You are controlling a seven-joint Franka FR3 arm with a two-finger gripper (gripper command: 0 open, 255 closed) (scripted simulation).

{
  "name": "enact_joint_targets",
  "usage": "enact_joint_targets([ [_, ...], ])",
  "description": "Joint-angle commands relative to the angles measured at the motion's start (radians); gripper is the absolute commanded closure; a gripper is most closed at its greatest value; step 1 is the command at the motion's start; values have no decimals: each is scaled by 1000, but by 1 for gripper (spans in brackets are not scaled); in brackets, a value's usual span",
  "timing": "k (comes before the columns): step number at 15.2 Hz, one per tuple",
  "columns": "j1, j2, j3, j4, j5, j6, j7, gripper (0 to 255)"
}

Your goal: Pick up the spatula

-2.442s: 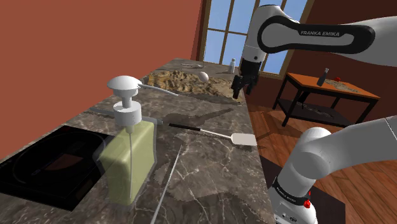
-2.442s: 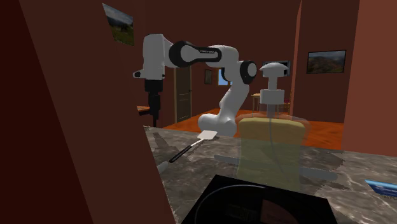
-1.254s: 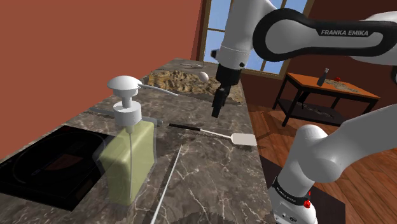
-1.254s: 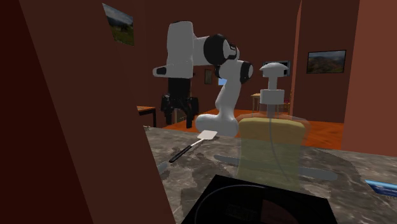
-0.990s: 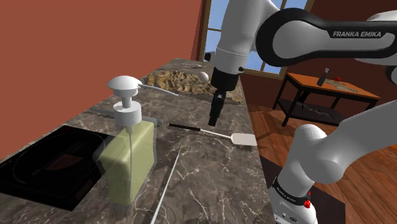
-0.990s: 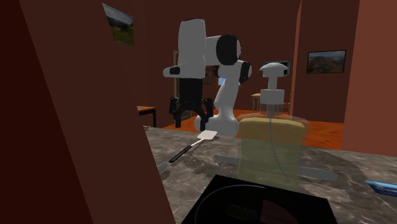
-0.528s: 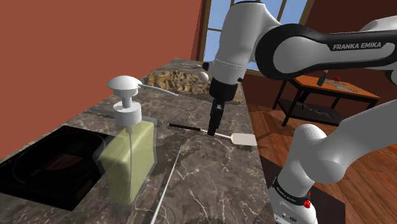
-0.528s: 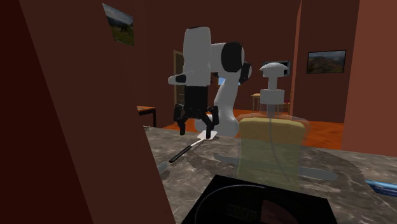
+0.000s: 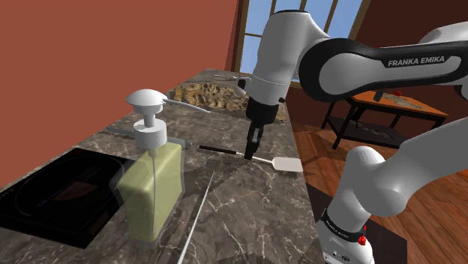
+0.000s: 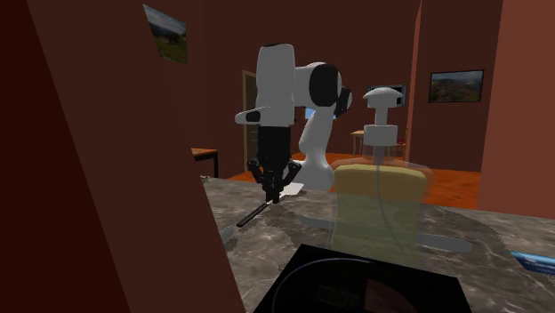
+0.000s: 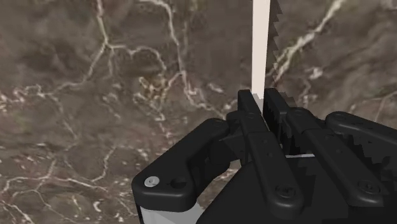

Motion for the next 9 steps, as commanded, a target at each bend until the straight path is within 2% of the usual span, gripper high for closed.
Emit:
enact_joint_targets([
  [1, 0, 0, 0, 0, 0, 0, 0, 255],
  [5, 0, 1, 0, 0, 0, 1, 0, 255],
  [9, -3, 1, -7, 54, -6, -52, 1, 255],
])
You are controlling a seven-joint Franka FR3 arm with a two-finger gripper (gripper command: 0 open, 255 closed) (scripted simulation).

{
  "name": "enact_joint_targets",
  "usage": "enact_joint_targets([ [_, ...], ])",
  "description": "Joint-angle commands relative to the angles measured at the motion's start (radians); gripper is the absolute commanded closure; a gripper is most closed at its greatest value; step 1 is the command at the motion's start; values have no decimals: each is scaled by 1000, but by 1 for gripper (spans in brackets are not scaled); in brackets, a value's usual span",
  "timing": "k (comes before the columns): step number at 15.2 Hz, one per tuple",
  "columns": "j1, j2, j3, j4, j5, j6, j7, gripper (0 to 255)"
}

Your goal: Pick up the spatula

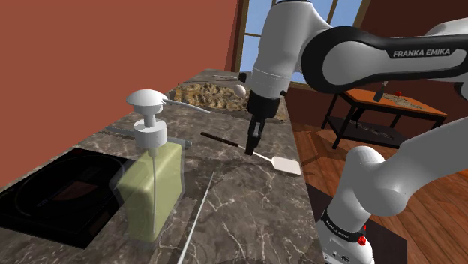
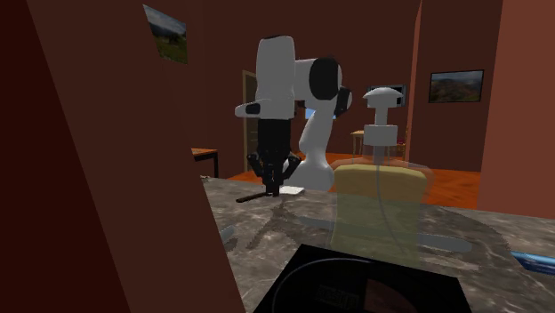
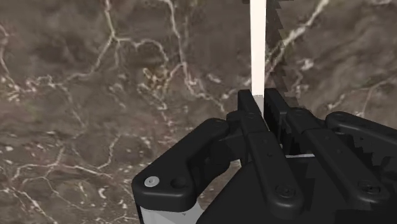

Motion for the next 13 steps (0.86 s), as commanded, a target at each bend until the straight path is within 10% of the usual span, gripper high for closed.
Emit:
enact_joint_targets([
  [1, -2, 0, -4, 26, -3, -27, 0, 255],
  [13, -9, 20, -17, 176, -17, -157, 5, 255],
])
